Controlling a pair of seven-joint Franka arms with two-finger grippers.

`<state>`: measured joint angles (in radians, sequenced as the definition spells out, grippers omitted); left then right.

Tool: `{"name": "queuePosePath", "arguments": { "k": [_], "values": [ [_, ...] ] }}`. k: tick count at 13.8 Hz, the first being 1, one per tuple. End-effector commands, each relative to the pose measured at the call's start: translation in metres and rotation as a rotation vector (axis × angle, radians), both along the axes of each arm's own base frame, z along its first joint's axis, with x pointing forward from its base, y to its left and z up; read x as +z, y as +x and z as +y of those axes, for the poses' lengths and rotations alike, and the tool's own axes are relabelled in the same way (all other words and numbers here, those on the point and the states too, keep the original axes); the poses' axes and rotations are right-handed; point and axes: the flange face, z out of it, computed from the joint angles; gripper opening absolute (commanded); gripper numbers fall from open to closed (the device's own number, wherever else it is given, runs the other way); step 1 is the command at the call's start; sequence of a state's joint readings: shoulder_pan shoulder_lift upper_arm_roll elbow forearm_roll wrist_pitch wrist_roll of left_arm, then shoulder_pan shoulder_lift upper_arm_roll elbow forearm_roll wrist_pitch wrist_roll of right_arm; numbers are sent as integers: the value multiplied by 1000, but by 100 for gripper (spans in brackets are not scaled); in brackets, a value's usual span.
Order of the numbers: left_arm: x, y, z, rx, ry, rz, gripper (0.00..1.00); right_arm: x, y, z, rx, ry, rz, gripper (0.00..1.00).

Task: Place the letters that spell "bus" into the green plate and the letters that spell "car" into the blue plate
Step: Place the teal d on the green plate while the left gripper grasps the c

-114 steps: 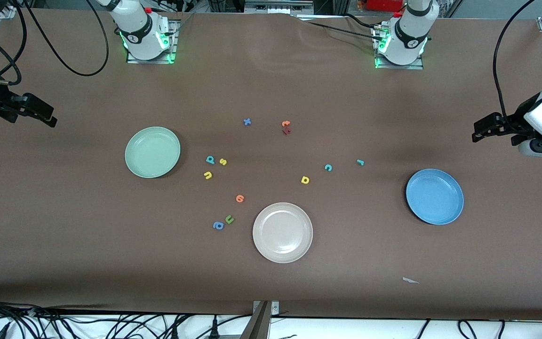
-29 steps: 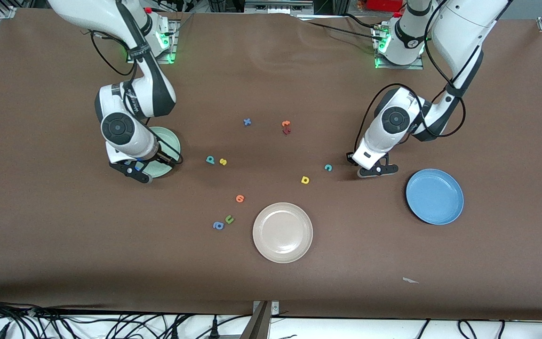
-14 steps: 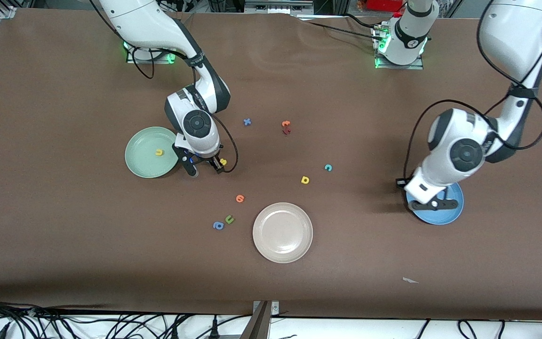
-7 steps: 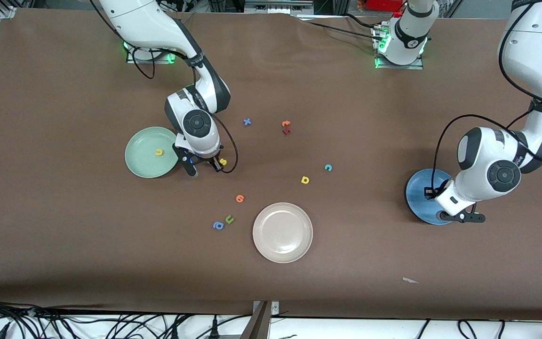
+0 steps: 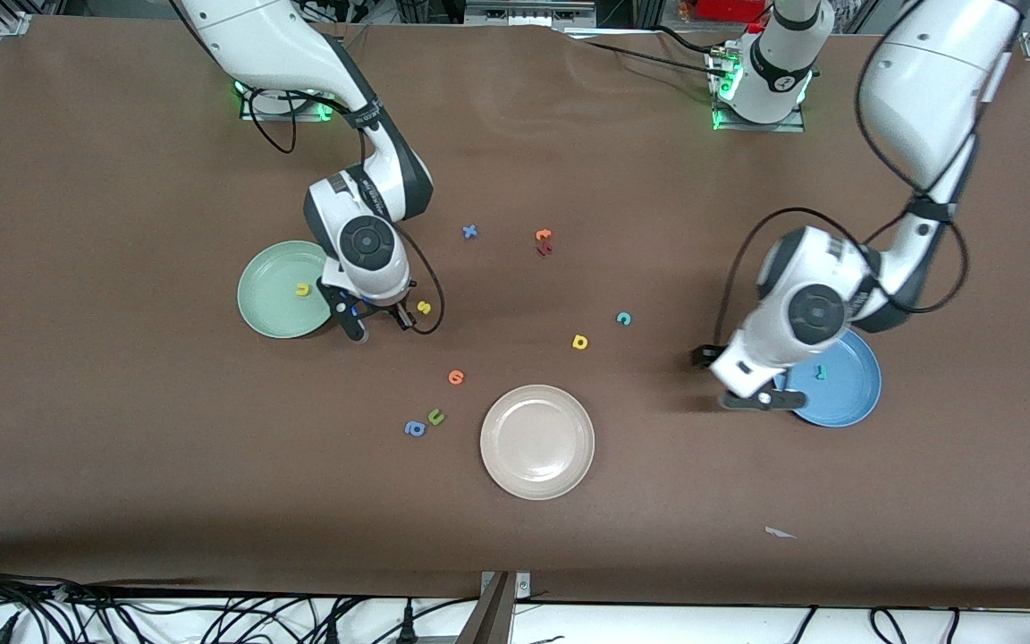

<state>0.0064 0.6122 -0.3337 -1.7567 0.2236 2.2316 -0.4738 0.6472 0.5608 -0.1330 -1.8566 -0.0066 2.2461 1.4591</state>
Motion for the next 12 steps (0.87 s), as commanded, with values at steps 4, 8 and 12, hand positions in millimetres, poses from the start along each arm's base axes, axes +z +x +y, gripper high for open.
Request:
{"name": "queuePosePath", "arguments": {
  "k": [4,8,12],
  "values": [
    [-36,-48,-101,131,-23,45,100,50,24,-98,167,-17,127,9],
    [-59,-86,-124,108,-20,49,94,38,-11,-195,262,24,183,9],
    [-56,-93,-126,99,-17,50,78,17,-23,-228,273,65,183,14]
  ]
}}
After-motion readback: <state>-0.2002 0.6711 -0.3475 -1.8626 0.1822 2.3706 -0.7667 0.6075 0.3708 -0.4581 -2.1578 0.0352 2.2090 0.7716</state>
